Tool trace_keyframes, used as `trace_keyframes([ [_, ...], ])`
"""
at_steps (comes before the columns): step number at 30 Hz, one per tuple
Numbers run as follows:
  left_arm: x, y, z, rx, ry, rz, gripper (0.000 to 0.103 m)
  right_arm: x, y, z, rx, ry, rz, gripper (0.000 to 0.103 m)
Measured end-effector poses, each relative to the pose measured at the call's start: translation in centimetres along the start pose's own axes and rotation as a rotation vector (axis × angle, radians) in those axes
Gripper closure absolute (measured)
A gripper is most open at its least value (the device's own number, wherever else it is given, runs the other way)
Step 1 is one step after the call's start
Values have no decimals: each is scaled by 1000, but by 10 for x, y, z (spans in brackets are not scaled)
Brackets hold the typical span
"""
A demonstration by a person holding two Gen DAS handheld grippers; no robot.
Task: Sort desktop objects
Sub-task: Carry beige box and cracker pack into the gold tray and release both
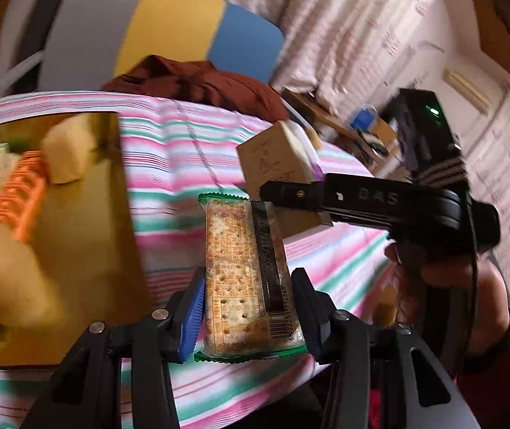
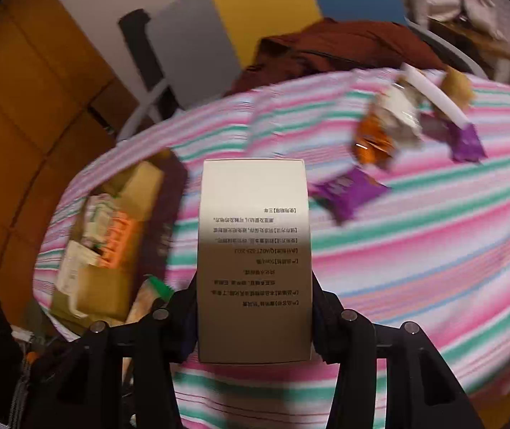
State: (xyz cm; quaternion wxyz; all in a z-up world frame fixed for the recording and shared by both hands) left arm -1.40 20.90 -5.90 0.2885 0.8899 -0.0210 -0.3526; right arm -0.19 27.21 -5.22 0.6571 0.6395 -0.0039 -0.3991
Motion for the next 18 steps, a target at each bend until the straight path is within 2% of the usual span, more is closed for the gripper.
trace_keyframes([
  [4,-13,23,34,-40,83,-56,56,-12,2,43,-43,38,-14,53],
  [8,-21,36,67,-90,144,-74,56,-19,-2,83,-75,80,-6,53],
  [10,-21,38,80,-109,167,-64,56,-21,-5,104,-96,108,4,53],
  [18,-27,35,115,-190,202,-25,56,-30,-33,159,-57,200,54,53],
])
Point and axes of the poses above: each gripper's, at about its wrist camera, not at the fingertips, and y roughly against the way its jaws point, z to its left, x to its underside, the point moved 6 cm from there along -y, roughly the way its jaws point, and after that the axes turned 12 degrees about x, right-handed, at the moved point
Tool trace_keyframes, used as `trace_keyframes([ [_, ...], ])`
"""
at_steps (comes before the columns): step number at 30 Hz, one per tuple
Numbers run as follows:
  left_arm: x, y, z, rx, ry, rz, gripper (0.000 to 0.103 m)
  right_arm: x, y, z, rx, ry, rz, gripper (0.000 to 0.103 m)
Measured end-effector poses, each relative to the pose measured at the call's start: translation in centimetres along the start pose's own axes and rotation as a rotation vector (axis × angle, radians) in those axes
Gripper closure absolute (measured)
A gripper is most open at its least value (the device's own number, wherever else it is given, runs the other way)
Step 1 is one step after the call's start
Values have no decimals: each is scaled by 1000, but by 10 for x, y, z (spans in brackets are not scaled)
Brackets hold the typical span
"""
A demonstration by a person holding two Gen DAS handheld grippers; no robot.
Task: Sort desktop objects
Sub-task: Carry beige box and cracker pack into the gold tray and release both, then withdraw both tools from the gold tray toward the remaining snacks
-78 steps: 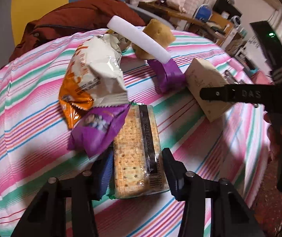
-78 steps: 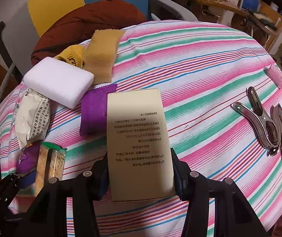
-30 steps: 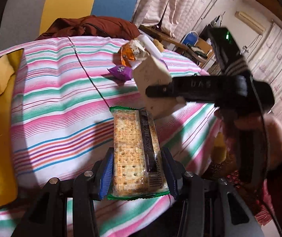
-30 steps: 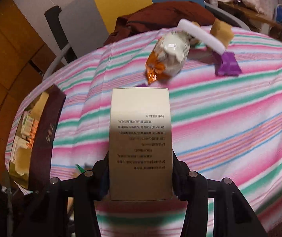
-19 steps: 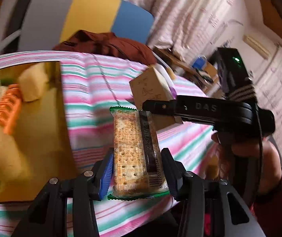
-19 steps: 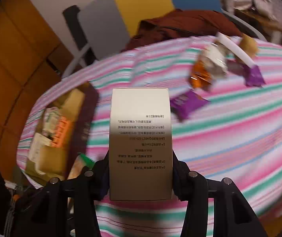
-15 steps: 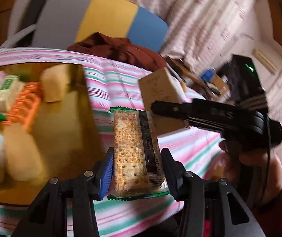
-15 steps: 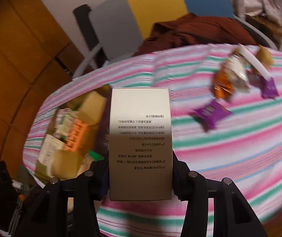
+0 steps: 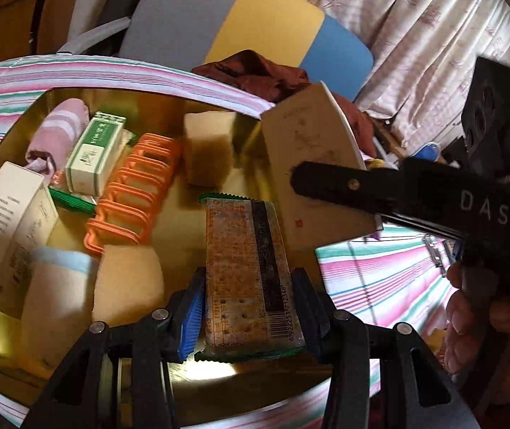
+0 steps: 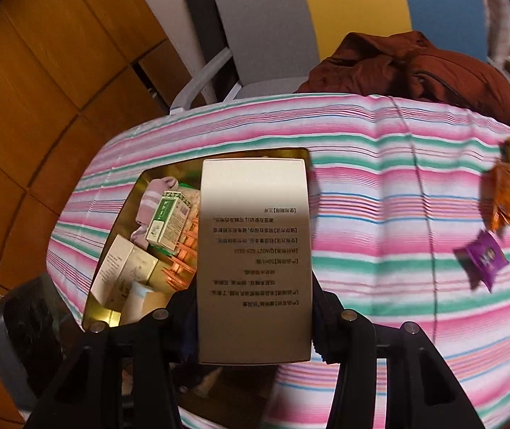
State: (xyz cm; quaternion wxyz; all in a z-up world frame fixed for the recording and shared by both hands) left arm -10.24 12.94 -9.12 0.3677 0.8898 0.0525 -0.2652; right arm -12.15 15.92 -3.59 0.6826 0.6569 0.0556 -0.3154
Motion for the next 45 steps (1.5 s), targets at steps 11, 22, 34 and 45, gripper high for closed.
trace_keyframes([
  [11,-2,9,18,-34,77,-9,47,-11,-29,3,104,15,11,35],
  [22,6,27,14,-56,116,-67,46,-8,-2,-13,66,-68,-65,31],
  [34,13,23,-4,-86,88,-39,46,10,16,-38,50,-116,-83,28],
  [45,20,16,-30,-101,16,-16,45,32,12,-84,79,-183,-34,23],
])
Point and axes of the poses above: each gripper's, at about its wrist camera, not at the fingertips, and y roughly against the way its jaws point, z to its left, x to its underside, the point moved 6 cm from there along -y, roughly the way its jaws point, and after that the axes turned 12 degrees about x, right-handed, at the moved point
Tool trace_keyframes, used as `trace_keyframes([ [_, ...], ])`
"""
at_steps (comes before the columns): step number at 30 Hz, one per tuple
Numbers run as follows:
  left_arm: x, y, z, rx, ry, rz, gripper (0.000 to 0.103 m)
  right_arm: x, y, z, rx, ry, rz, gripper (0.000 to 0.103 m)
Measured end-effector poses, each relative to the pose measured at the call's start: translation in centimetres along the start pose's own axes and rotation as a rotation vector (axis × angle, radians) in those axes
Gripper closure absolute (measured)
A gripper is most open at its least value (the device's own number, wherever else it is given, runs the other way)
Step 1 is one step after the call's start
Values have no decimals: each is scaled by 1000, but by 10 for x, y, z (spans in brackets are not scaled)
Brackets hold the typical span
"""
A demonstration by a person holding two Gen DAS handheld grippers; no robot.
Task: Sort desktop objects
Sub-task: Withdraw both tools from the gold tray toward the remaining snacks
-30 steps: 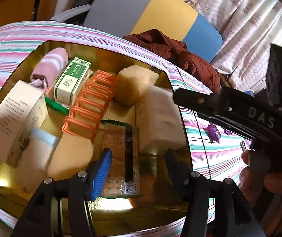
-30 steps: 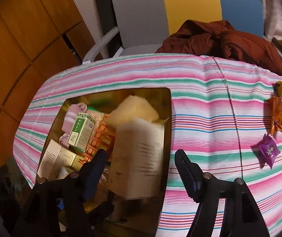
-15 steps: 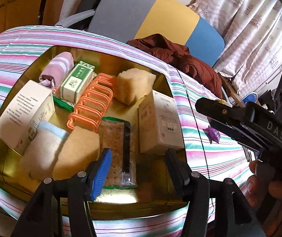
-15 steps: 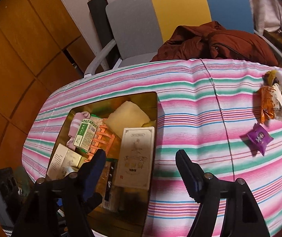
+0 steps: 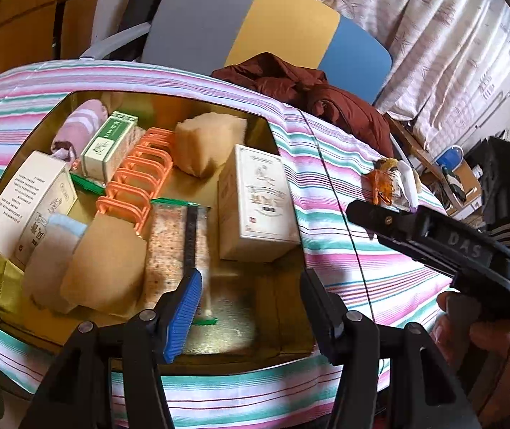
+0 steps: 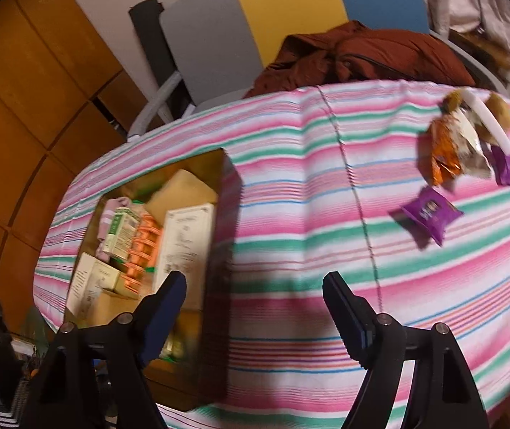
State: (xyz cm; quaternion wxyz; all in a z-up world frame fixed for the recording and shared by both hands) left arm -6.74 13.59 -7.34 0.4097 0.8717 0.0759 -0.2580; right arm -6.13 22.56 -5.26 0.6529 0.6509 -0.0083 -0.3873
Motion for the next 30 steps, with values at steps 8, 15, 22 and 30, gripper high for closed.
trace_keyframes([
  [8,9,-8,-37,45,-95,32,45,6,-6,-55,74,-43,34,19],
  [15,13,-30,-77,71,-179,84,45,7,-8,-126,157,-119,64,19],
  [22,9,-62,-115,71,-277,140,45,-11,1,-188,217,-183,56,17],
  [30,-10,-115,-160,88,-388,200,38,-56,-3,-246,280,-240,41,13],
])
Point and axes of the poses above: each gripper's, at about its wrist camera, not at the fingertips, and y roughly against the way its jaws point, z to its left, x to its underside, the point moved 6 cm from there along -y, roughly the way its jaws point, and after that the axes turned 12 degrees about x, right-handed, at the moved point
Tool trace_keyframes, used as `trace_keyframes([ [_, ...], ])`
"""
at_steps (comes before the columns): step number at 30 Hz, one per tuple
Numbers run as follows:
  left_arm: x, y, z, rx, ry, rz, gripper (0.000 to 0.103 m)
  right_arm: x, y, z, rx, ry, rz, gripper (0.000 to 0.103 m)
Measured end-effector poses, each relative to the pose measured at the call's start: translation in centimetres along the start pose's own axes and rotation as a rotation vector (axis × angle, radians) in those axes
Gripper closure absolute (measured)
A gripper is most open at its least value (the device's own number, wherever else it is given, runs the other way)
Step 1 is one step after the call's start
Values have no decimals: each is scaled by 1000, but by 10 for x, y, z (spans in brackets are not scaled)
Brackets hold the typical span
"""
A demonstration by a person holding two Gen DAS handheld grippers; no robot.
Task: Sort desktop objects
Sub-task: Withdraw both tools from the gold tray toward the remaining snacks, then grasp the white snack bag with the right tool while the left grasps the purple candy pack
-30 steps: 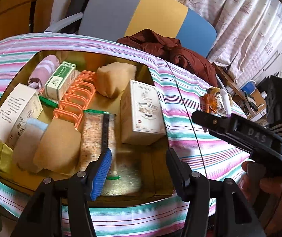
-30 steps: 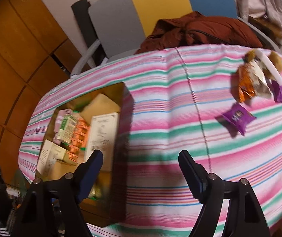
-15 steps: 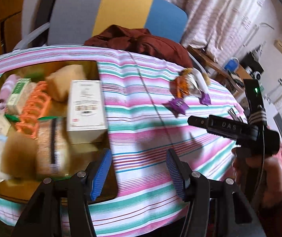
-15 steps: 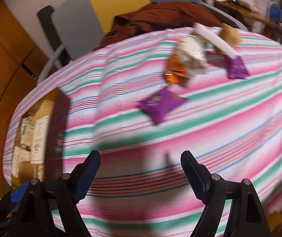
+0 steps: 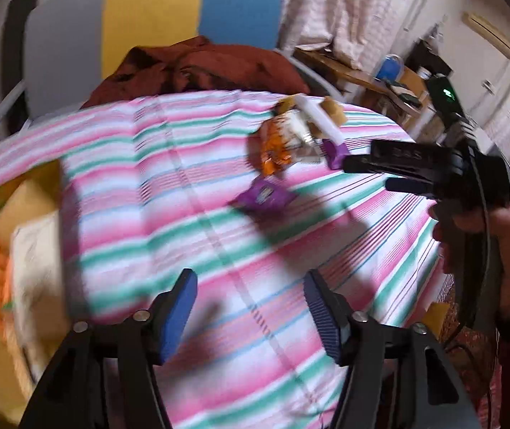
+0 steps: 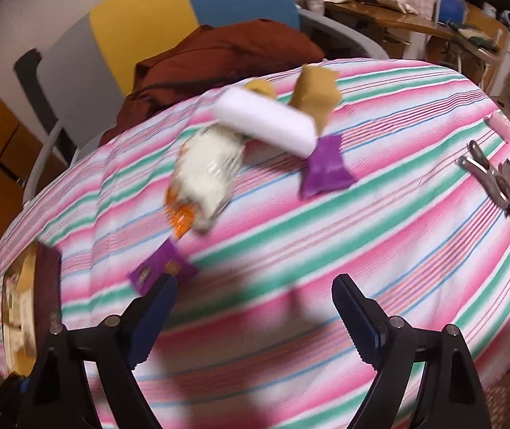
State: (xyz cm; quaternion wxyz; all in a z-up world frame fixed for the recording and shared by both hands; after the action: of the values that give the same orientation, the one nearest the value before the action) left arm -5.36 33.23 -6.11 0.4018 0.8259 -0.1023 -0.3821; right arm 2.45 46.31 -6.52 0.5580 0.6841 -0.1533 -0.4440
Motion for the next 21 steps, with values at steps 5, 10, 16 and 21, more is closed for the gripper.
trace_keyframes([
  [5,-29,-42,-9,-15,-70,51,37,-15,-21,-18,-40,-101,-9,13],
  [10,-49,-86,-5,-15,-91,84,37,-4,-40,-29,-116,-181,80,13],
  [16,-54,-119,2,-43,-145,88,38,-9,-32,-26,-113,-159,48,12],
  [21,-47,-123,5,-10,-155,30,53,-14,-35,-30,-105,-175,57,12],
])
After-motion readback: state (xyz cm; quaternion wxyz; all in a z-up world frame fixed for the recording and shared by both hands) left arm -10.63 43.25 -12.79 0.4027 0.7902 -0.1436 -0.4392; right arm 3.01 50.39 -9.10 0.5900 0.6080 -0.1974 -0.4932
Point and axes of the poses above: each gripper's, at about its wrist camera, not at the fingertips, and y roughly against the way its jaws point, z to its left, x to its underside, the point moved 6 cm from there along -y, roughly the way its jaws point, and after that the axes turned 12 degrees about x, right-handed, at the moved point
